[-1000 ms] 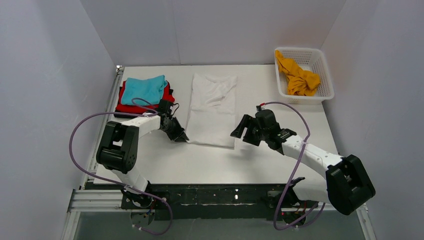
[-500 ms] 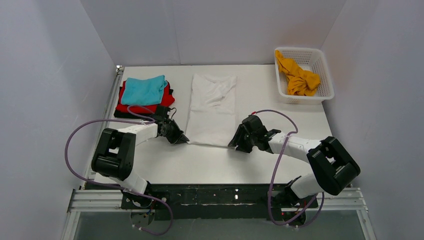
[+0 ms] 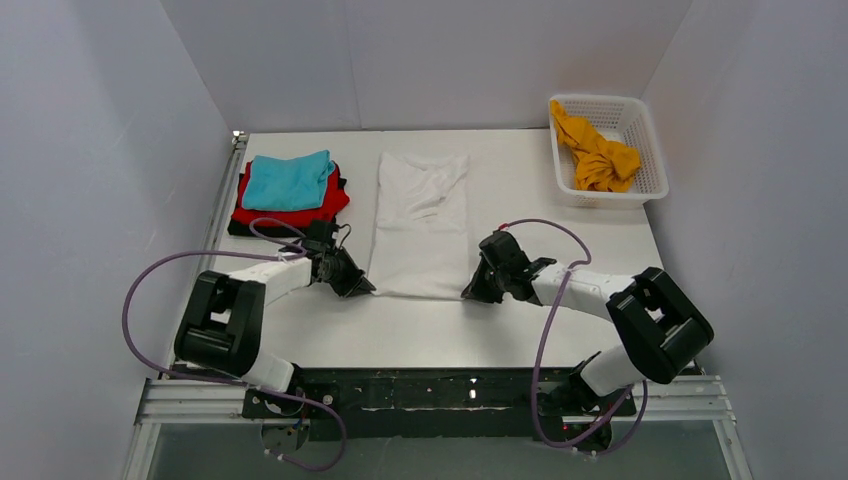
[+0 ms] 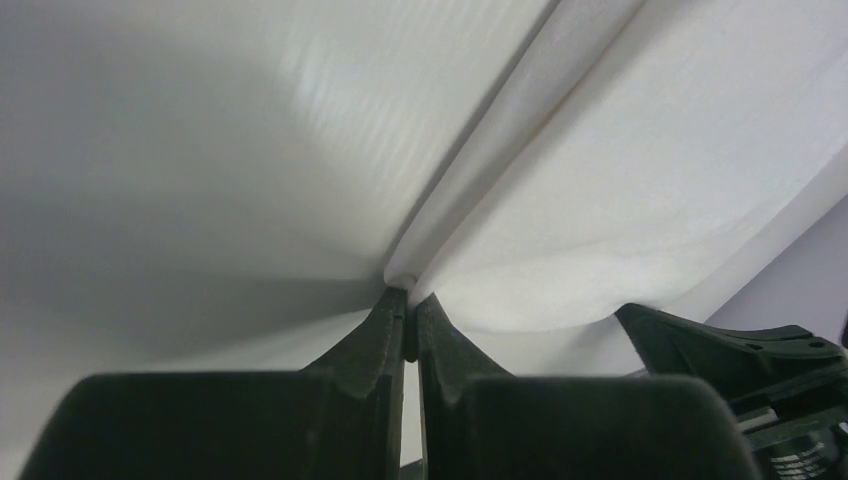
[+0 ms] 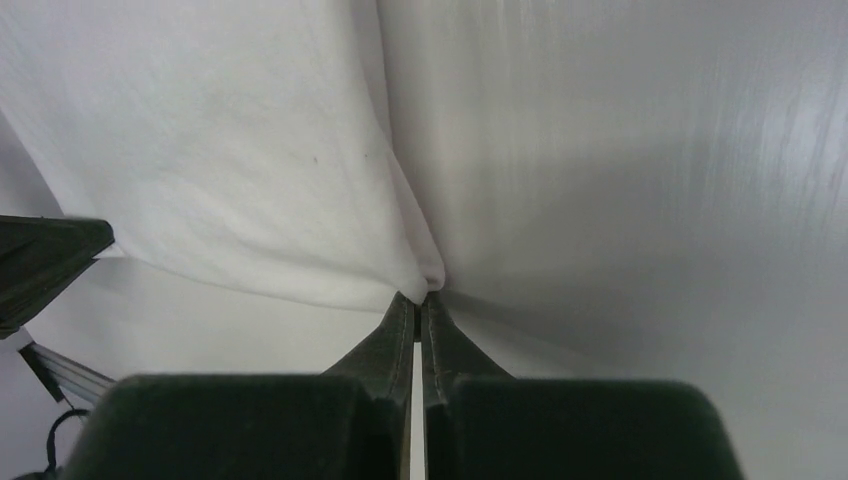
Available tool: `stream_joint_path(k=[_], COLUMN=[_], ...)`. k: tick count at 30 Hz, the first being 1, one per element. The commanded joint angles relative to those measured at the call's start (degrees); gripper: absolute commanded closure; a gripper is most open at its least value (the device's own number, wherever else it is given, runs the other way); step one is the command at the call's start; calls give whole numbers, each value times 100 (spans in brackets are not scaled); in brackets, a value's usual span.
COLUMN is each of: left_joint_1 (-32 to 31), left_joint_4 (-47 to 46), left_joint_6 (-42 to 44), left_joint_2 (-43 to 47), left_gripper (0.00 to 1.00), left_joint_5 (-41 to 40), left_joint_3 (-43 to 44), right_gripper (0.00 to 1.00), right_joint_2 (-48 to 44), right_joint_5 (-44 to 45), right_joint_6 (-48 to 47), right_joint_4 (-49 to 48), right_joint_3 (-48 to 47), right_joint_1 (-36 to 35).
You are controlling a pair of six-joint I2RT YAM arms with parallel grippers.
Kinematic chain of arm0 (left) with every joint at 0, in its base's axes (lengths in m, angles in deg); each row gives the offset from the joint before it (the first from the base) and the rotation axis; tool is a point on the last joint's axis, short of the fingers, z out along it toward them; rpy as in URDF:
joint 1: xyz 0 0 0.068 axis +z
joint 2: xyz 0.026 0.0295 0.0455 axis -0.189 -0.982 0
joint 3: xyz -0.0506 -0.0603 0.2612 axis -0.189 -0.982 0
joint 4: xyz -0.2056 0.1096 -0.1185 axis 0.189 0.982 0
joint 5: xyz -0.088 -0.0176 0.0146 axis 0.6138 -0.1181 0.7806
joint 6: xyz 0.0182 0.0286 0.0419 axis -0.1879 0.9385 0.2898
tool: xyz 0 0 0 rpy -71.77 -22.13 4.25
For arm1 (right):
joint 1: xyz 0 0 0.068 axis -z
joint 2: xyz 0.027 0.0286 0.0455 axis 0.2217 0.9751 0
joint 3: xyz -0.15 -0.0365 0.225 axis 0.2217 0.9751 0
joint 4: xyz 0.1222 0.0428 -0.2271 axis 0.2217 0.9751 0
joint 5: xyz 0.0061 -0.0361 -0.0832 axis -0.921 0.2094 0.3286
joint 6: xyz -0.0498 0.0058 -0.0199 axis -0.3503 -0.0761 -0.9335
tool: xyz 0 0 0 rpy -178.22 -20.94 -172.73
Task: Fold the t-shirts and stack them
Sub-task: Grab one side of the 2/3 rectangular tshirt with both arms, then fold the long partially folded tshirt into a neat square
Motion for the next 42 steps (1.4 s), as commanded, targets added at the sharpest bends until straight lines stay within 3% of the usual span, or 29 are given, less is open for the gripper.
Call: stream_joint_path(k=[1,6,11,16,20,23,29,36,42], left_joint_1=[-212,-839,-1130,-1174,-1176,-1176,-1176,-1145,-952], left_joint_4=[2152,3961,5636,6632,6983,7060,6208,5273,4698], left_joint_6=[111,-114,-432,-411,-313,-185,-70,284,571], left_joint_2=[898,2847,4665,5379,5502,5506,5073,3979,2768], left_gripper=[100,100,100,100,100,100,100,100,100], left_joint_5=[-707,-1135,-1036,-421,-329,-475,-911,-2030,-2275], left_joint_3=[-681,-936,-514,222,794,1080,1060,1567,2059], right_gripper=[99,99,99,99,99,99,99,99,99], right_joint_2=[-790,-2208,-3057,-3412,-3550,-3615,-3342,-2963,-2204], right_joint_5=[-439,-1370,-2624,-3471,-4152,-4010,-3781,-3484,-2948], right_joint_6=[-282,-449,-777,-922,-956,-995,-1287,-1533,-1512], right_joint_4=[1283,2593,4159,5104,5134,5034,4698,4125,3575], right_joint_3=[1,115,-555,-1296,-1619,-1706,-1850,-2067,-2491], right_joint_1=[-203,-277,-310,-312,-304,-218,435,1220,1657])
